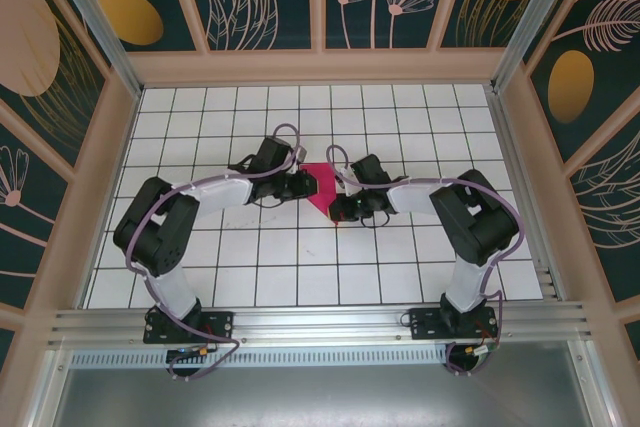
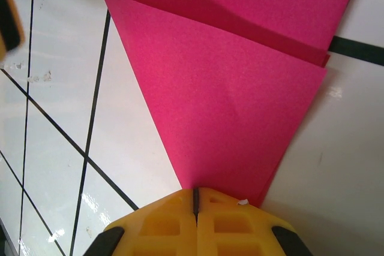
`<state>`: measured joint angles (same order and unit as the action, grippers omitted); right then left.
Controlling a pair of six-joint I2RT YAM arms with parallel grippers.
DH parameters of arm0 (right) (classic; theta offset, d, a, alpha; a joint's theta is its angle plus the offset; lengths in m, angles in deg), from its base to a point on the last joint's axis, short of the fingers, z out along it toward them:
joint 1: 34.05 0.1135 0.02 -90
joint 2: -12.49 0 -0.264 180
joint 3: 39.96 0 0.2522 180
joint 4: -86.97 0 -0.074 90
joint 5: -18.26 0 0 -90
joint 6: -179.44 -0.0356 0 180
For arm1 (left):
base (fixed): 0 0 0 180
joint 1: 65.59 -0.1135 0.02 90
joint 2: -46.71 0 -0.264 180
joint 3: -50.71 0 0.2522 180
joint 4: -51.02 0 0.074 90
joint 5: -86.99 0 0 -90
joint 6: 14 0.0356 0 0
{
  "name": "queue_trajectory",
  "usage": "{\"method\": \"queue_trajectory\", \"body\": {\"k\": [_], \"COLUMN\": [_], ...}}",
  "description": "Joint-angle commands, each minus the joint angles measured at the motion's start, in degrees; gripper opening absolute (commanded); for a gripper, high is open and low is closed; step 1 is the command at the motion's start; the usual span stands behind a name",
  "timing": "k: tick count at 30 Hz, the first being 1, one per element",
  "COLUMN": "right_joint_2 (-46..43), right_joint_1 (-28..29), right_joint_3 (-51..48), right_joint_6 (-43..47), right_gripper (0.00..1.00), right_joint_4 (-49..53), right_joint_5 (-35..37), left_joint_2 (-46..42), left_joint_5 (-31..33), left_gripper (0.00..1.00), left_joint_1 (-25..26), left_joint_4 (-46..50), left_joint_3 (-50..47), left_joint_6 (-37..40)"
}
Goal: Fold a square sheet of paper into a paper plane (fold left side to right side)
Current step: Third fold the triangle at the center of the table.
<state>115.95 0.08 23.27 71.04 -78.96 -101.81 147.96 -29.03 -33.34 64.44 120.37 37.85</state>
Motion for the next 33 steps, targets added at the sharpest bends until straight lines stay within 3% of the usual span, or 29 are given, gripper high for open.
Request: {"method": "queue_trajectory", "body": {"k": [1, 20, 26, 33], "right_joint_2": [3.1, 3.2, 3.3, 3.6], "right_joint_1": [0.1, 0.0, 0.0, 0.0], "right_joint_3": [-0.6, -0.9, -1.0, -1.4], "right_joint_6": [0.4, 0.3, 0.5, 1.0], "right_gripper": [0.03, 0.03, 0.03, 0.03], "right_joint_4": [4.3, 4.4, 5.4, 6.3], "right_joint_5": [5.5, 6.0, 7.0, 8.0], "left_joint_2": [0.3, 7.6, 9.6, 10.7], "left_joint_5": [-3.5, -4.5, 2.6, 5.5], "left_gripper": [0.16, 0.12, 0.12, 0.12], "left_joint_1": [1.5, 3.2, 2.9, 0.8], "left_joint_4": [-3.2, -7.4, -2.7, -2.0], "left_joint_3": [-2.7, -2.4, -1.0, -0.5], "left_joint_6": [-1.8, -3.6, -1.9, -1.9]}}
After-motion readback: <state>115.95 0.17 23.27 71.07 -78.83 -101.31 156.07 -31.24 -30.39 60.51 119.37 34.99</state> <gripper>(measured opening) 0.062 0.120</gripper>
